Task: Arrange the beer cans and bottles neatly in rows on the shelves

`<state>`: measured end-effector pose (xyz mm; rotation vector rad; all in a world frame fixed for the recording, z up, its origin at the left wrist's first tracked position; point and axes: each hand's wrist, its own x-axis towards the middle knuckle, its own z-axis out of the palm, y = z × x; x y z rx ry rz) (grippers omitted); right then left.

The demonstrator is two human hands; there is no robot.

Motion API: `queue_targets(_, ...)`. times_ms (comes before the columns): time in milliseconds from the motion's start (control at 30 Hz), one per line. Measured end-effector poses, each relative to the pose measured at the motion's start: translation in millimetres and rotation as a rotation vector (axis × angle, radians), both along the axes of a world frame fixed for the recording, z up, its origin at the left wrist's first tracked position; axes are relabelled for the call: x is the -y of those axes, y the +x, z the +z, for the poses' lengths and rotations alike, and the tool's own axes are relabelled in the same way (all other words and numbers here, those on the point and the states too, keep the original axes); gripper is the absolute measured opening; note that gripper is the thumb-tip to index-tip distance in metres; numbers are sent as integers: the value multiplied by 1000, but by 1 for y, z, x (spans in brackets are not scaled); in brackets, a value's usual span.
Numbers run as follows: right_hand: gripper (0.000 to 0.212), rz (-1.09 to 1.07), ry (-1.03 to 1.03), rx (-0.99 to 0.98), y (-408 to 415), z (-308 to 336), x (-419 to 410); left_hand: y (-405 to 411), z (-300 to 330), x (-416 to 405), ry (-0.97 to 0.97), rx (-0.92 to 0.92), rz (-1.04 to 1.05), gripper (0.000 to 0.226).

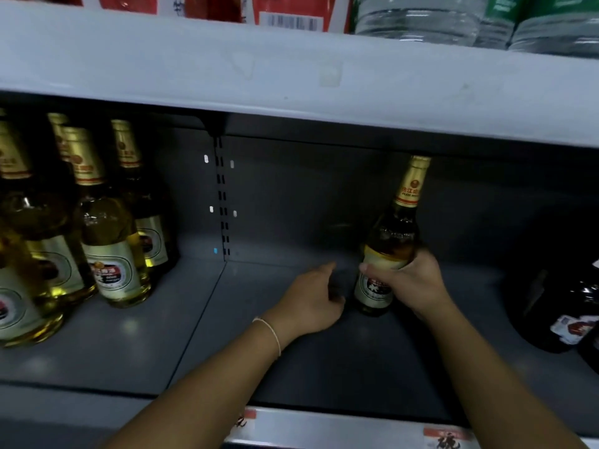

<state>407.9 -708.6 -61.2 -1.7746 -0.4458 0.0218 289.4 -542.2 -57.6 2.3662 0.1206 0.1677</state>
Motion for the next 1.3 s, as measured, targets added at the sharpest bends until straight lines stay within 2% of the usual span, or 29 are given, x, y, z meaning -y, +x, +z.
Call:
queue_targets(133,55,-18,22,23,-25,0,-22,-17,2,-12,29,-13,-15,58)
queue_targets(233,71,-22,76,-25,-47,-2,-47,-30,-1,-29,19,-7,-19,63)
queue_targets(400,53,6,155,-73,-93,0,-96,-69,0,-72,-78,9,-59,69)
queue_targets(533,65,24,178,-102,-127,-2,-138,-105,-2,-109,-84,42,-26,62)
queue_targets(700,69,41,169,-99,-167,-1,-192,-142,-3,-154,-73,123,50,48)
queue_targets(800,76,40,145,-89,-187,-1,-222,-160,-5,-181,-44,168,91,55)
queue_targets(867,73,36,129,-70,-202,0,-240,-172,-8,-197,-57,178,98,60)
queue_targets(1033,70,31,92,-19,-227,-1,-279,-197,-12,-232,-78,203,132,48)
queue_targets(1300,69,35,-15,67,-250,-3,-317,-216,-28,-263,-150,245,183,49)
